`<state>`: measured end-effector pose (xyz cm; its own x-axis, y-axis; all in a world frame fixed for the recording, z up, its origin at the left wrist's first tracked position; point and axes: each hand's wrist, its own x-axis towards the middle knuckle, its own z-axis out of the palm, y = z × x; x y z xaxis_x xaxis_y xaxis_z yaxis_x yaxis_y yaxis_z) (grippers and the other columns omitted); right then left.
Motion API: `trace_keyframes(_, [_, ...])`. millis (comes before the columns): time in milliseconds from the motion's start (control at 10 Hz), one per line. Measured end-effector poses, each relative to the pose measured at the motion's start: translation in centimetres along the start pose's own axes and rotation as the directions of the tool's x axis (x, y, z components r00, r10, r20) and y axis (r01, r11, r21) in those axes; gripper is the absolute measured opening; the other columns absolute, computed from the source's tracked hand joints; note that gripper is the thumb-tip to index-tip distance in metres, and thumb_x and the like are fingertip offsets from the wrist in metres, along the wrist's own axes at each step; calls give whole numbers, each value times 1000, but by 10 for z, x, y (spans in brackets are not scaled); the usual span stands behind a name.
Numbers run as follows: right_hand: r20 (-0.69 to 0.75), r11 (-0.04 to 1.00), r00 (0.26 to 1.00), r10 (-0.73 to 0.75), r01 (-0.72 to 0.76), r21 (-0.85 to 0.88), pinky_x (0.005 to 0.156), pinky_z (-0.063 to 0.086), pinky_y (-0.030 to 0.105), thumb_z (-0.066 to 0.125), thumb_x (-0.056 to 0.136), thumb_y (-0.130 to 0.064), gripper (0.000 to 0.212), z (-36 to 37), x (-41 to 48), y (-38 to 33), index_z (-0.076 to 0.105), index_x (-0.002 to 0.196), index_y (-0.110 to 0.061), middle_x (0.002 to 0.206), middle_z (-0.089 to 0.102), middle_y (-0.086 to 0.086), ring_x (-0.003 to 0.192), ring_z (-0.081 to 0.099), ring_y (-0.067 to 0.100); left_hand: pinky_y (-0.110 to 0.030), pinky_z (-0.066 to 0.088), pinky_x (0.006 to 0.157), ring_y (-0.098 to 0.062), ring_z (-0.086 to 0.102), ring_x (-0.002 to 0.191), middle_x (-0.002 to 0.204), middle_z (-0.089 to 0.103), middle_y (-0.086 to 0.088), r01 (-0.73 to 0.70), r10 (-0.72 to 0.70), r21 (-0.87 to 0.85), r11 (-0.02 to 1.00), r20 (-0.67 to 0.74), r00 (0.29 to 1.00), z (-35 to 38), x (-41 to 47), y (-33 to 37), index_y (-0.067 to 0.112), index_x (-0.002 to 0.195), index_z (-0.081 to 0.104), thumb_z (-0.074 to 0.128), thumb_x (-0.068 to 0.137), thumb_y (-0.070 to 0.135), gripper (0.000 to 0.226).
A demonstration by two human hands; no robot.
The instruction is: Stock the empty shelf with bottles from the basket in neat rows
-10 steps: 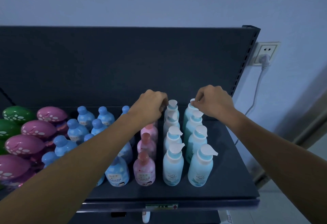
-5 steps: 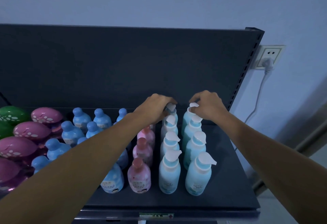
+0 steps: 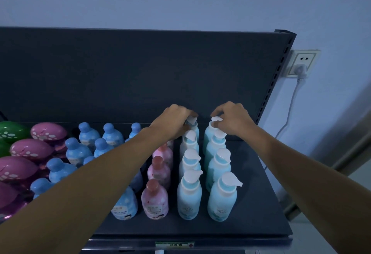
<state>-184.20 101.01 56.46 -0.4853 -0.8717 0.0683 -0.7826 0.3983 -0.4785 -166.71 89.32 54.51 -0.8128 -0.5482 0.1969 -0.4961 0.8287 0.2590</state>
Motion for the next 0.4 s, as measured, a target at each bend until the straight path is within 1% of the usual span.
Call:
trace_keyframes(100, [-3,1000,1000,9,-9,-22,86,53,31,78,85,-28,31,1,-1,-2,73,116,-25,121,69,0,109,65,24,-30,47,74,-26,62,88,91,60,4,-13,13,23,1000,15,1000,-1,-2,1,28,111,67,64,88,23,23])
trace_keyframes(200, [-7,997,1000,9,-9,-78,88,53,33,75,87,-33,35,1,-4,-3,70,122,-29,123,69,-1,112,65,24,-32,51,74,-26,63,85,86,57,7,-9,9,-16,1000,10,1000,-2,-3,-1,30,107,63,64,88,20,22])
trace_keyframes(300, [-30,990,1000,4,-9,-143,85,52,34,70,89,-38,40,2,-12,-8,65,129,-33,126,68,-5,113,64,25,-39,55,86,-28,66,97,104,67,0,43,-42,-47,998,25,999,-8,-11,-1,36,133,57,63,90,10,51])
trace_keyframes(400, [-74,983,997,-21,7,-184,86,51,36,67,91,-40,43,2,-20,-19,61,133,-32,128,67,-5,116,62,25,-43,53,95,-28,65,110,119,70,-4,88,-89,-32,996,-46,995,-18,-19,-8,25,146,50,61,92,9,57])
